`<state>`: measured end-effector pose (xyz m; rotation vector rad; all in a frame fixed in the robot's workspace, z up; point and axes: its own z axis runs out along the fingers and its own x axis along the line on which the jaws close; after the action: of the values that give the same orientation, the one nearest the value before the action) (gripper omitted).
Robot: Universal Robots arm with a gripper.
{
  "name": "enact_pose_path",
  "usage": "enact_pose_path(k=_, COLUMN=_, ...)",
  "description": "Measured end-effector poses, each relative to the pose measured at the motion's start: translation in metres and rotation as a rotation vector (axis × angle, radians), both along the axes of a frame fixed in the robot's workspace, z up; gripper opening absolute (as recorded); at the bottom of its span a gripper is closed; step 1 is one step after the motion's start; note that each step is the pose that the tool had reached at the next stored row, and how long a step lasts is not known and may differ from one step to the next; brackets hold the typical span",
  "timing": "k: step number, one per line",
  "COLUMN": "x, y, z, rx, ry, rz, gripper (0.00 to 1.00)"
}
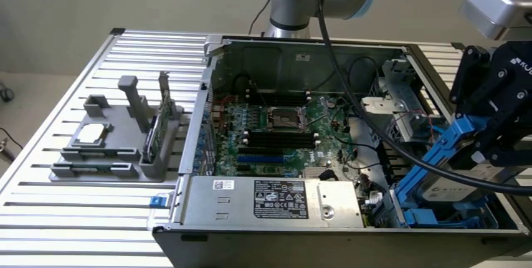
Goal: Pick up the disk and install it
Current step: 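Insert the disk into the insertion slot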
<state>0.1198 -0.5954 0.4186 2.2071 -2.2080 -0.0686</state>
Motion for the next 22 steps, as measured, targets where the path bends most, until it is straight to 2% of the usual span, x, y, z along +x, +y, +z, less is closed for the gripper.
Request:
enact_pose_path(k=13, x=-0.001, y=0.0048, z=-0.0092, rx=0.0001, ry=-0.0018, rz=0.000, gripper=0.33)
enact_pose_path(k=22, x=-0.001, y=0.0057, z=-0.0210, rx=0.0003, ry=-0.0019, rz=0.000, gripper=0.33)
